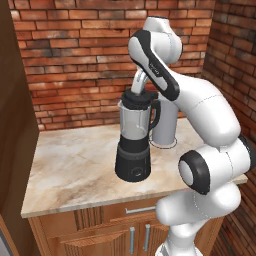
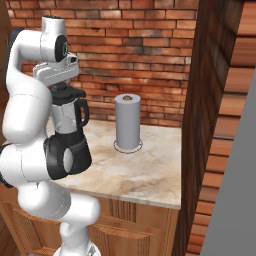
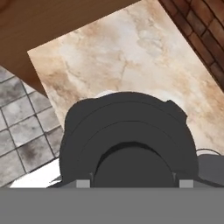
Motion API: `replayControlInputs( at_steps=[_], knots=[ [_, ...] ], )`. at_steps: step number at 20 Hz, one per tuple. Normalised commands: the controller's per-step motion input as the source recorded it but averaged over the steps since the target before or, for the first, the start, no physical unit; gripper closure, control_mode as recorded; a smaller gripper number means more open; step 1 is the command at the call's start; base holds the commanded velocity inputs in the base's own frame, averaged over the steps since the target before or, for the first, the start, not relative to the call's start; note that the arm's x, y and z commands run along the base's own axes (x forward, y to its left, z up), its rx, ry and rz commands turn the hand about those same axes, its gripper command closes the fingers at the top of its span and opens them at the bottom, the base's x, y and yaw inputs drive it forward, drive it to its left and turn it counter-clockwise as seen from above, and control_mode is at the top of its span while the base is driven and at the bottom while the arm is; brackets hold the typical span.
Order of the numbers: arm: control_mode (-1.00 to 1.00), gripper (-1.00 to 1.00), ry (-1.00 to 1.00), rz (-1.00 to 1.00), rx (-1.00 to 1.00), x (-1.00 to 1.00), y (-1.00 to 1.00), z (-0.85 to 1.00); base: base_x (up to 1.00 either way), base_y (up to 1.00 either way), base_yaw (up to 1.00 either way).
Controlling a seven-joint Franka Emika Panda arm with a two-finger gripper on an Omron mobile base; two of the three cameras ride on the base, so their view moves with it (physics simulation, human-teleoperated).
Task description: Open the blender lid, put the tangerine in the blender, close the lid, and start the blender.
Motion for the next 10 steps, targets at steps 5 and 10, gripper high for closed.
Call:
replayControlInputs(
  at_steps=[5,10],
  knots=[
    [-1.00,1.00,0.00,0.00,-0.01,-0.32,0.00,-0.02,0.00,0.00,0.00],
    [-1.00,1.00,0.01,0.00,-0.05,-0.03,0.00,-0.11,0.00,0.00,0.00]
  ],
)
